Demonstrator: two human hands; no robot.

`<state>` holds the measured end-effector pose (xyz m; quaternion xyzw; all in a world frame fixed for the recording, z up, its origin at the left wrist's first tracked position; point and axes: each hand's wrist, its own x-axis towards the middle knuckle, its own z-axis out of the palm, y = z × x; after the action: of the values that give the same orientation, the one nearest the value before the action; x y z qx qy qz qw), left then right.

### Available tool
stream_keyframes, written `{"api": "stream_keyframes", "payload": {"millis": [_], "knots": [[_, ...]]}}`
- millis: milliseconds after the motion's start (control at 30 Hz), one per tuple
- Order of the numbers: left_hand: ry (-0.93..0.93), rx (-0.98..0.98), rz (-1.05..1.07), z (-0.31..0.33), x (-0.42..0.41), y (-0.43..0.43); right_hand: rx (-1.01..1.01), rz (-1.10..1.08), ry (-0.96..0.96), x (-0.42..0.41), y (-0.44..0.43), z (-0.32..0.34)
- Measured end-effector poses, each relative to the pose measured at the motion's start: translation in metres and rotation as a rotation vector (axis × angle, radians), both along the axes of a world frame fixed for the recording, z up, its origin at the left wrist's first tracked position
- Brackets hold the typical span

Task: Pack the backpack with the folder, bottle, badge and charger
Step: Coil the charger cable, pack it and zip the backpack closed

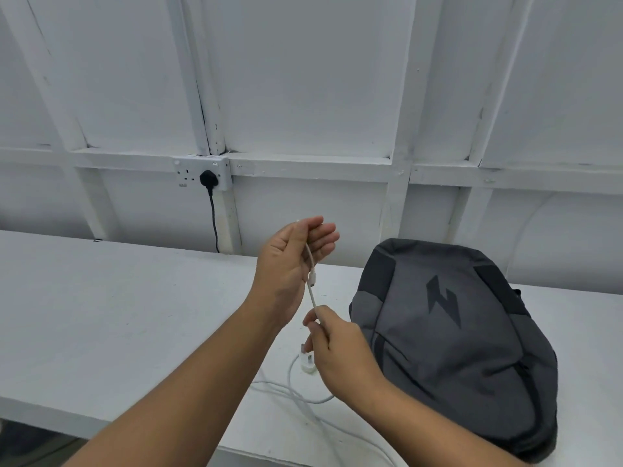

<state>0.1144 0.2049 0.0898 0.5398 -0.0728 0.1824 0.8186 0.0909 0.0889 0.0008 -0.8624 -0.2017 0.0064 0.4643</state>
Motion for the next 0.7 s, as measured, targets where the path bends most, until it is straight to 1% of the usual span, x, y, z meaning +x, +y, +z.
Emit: {"api": "stream_keyframes", "payload": {"millis": [33,133,233,267,300,333,367,433,500,567,600,633,667,700], "knots": [[-0.037,0.112,0.028,-0.003,0.0,0.0,-0.03,0.003,-0.005,-0.002,-0.002,0.003],[-0.16,0.596,0.125,-0.016,-0.003,0.002,-0.12,0.007,-0.058,-0.011,-0.002,0.016],[-0.192,1.034,0.171,-0.027,-0.006,0.014,-0.25,0.009,-0.198,-0.015,-0.005,0.027],[-0.195,1.133,0.15,-0.03,-0.007,0.021,-0.309,-0.011,-0.288,-0.013,-0.007,0.031],[-0.177,1.216,0.109,-0.032,-0.01,0.028,-0.392,-0.035,-0.422,-0.007,-0.011,0.034],[-0.136,1.299,0.06,-0.034,-0.014,0.034,-0.494,-0.049,-0.581,0.0,-0.015,0.037],[-0.083,1.385,0.016,-0.035,-0.018,0.039,-0.57,-0.054,-0.688,0.007,-0.021,0.04],[0.036,1.521,-0.038,-0.035,-0.027,0.043,-0.711,0.036,-0.852,0.02,-0.032,0.042],[0.138,1.559,-0.059,-0.032,-0.032,0.044,-0.769,0.104,-0.938,0.029,-0.041,0.044],[0.201,1.48,-0.098,-0.029,-0.037,0.041,-0.804,0.103,-0.977,0.038,-0.045,0.045],[0.228,1.396,-0.13,-0.028,-0.04,0.041,-0.822,0.084,-0.975,0.041,-0.044,0.045],[0.261,1.267,-0.166,-0.027,-0.043,0.04,-0.809,0.071,-0.938,0.044,-0.043,0.043],[0.298,1.084,-0.207,-0.025,-0.047,0.04,-0.742,0.046,-0.894,0.048,-0.043,0.038],[0.323,0.85,-0.253,-0.023,-0.051,0.04,-0.613,0.014,-0.798,0.053,-0.044,0.032]]}}
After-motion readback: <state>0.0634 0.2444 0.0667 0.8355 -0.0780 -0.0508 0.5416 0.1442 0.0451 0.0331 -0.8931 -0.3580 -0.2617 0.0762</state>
